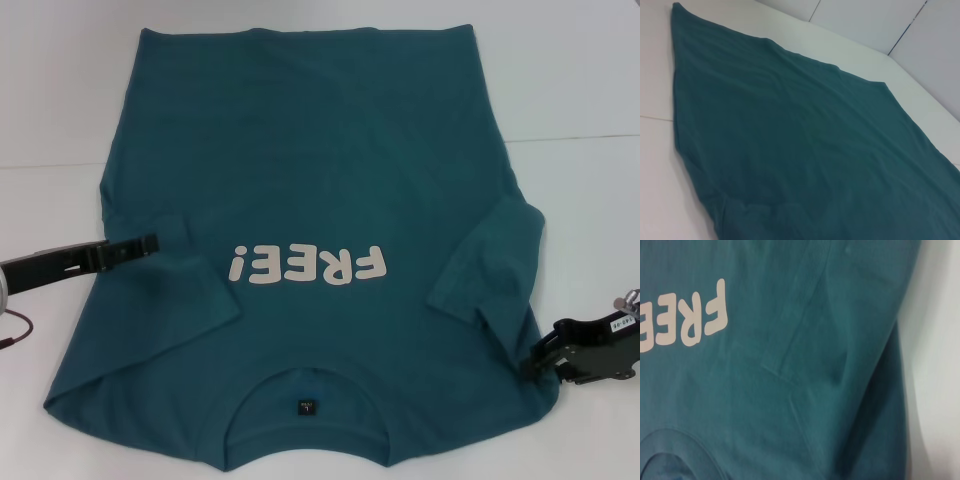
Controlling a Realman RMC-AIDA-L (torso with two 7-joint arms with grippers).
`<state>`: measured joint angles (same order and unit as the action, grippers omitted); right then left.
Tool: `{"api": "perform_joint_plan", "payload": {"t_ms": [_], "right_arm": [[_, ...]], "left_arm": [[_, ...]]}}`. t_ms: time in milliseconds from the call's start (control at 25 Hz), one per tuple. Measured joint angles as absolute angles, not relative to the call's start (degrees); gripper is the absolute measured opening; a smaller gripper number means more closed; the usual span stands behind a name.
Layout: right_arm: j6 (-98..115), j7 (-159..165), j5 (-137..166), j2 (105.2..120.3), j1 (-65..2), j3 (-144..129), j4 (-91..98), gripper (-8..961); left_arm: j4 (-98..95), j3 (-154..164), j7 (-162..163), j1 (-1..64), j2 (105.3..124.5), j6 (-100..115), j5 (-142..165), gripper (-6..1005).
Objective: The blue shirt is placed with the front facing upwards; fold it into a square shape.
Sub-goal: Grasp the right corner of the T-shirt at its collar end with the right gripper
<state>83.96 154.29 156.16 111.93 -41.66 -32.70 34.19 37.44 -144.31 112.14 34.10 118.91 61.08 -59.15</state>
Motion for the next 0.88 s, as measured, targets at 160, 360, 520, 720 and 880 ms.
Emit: {"api": "perform_joint_plan", "payload": {"t_ms": [160, 360, 520, 720, 880], "right_arm": [[83.2, 154.31, 155.62, 112.0, -41.35, -32.53, 34.2, 362], [82.95, 154.26, 154.36, 111.85, -40.95, -32.43, 34.54, 251], [82.96, 153.9, 153.71, 111.82, -40.87, -32.43, 34.65, 110], [82.99, 153.5, 153.0, 111.8, -40.74, -32.41, 34.62, 72], [83.23, 152.92, 152.52, 111.82, -40.68, -32.42, 34.65, 61]], "left_arm": [[37.44, -144.32, 112.14, 34.0, 118.91, 61.09, -59.15, 876], [37.44, -144.32, 112.14, 33.86, 118.91, 61.09, -59.15, 875], [37.44, -144.32, 112.15, 33.83, 118.91, 61.09, -59.15, 875], [37.44, -144.32, 112.17, 33.83, 118.91, 61.09, -59.16, 875], [37.44, -144.36, 112.41, 33.83, 118.91, 61.15, -59.29, 875]]}}
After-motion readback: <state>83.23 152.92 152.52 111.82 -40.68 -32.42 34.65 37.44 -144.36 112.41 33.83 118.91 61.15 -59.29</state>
